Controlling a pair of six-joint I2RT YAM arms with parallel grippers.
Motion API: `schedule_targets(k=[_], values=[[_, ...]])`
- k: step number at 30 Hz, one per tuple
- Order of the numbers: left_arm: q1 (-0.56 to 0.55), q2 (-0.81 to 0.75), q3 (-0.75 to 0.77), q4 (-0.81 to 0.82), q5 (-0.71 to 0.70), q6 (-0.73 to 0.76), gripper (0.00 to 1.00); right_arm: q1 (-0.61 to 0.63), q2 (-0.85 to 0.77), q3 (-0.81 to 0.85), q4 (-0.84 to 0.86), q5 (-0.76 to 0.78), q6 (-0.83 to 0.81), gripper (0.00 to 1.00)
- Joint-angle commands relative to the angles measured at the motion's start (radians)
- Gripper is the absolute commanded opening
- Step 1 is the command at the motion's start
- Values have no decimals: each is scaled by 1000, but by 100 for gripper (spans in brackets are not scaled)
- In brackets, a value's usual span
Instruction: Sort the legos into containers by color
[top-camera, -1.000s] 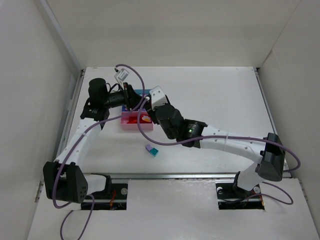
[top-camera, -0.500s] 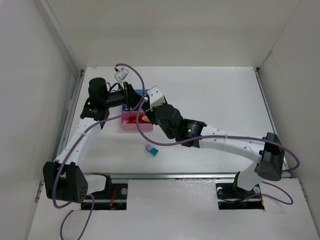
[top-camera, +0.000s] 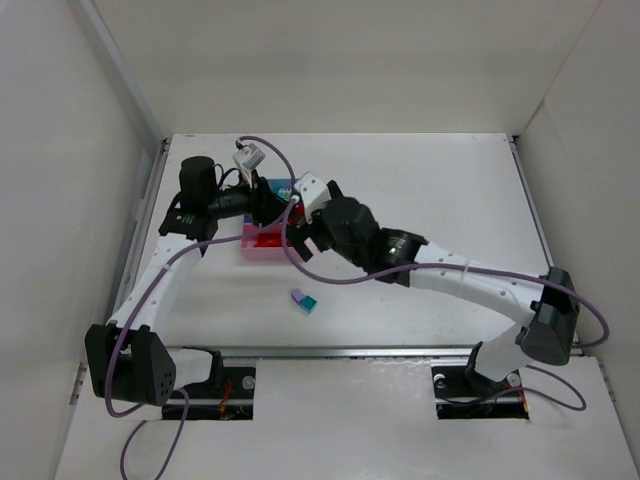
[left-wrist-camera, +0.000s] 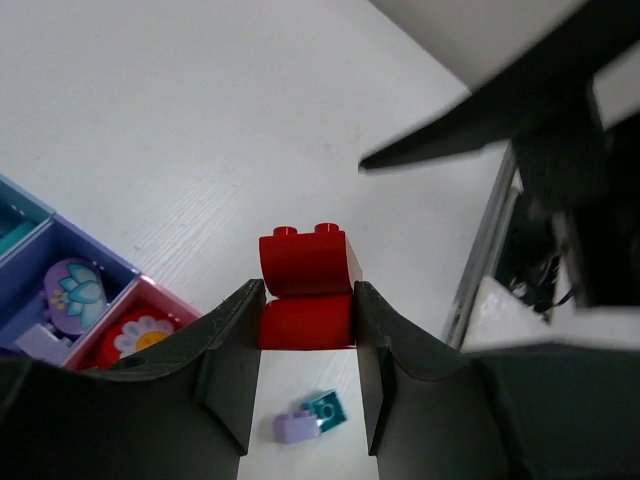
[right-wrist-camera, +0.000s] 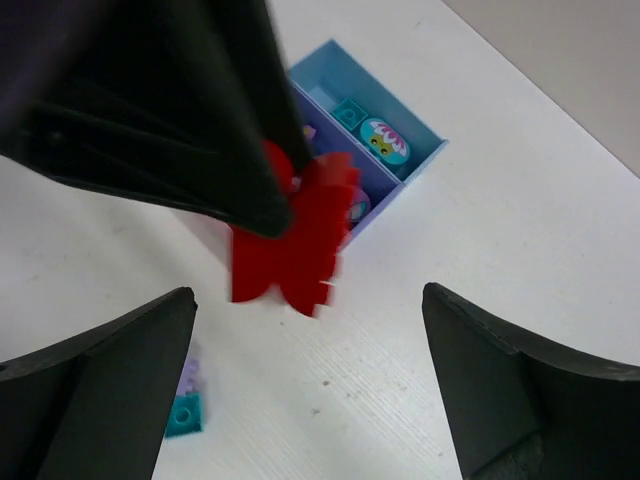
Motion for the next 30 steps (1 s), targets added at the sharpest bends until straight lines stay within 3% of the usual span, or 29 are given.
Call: schedule_targets(k=[1,3,8,15,21,27,30], values=[[-5,-10,53,-113,42,277,0,-118,-128,4,-88,-340,-32,100],[-5,-10,66,-160,88,375,0,-175,-138,3,-115,-484,-55,100],[-5,-10,103,-303,175,628,0,-200,-150,3,-163,-641,-125,94],[-5,-10,114,-344,264,658,0,-259,-21,51,-151,-991,-103,91],[-5,-10,123,-426,307,751,0,-350,-1,16,-29,-1106,-46,89],[-5,-10,133,-426,355,773,0,-361,37,60,-17,-1194,-35,73],[-5,-10,133,-426,355,773,0,-361,66,85,-17,-1231,-35,73]])
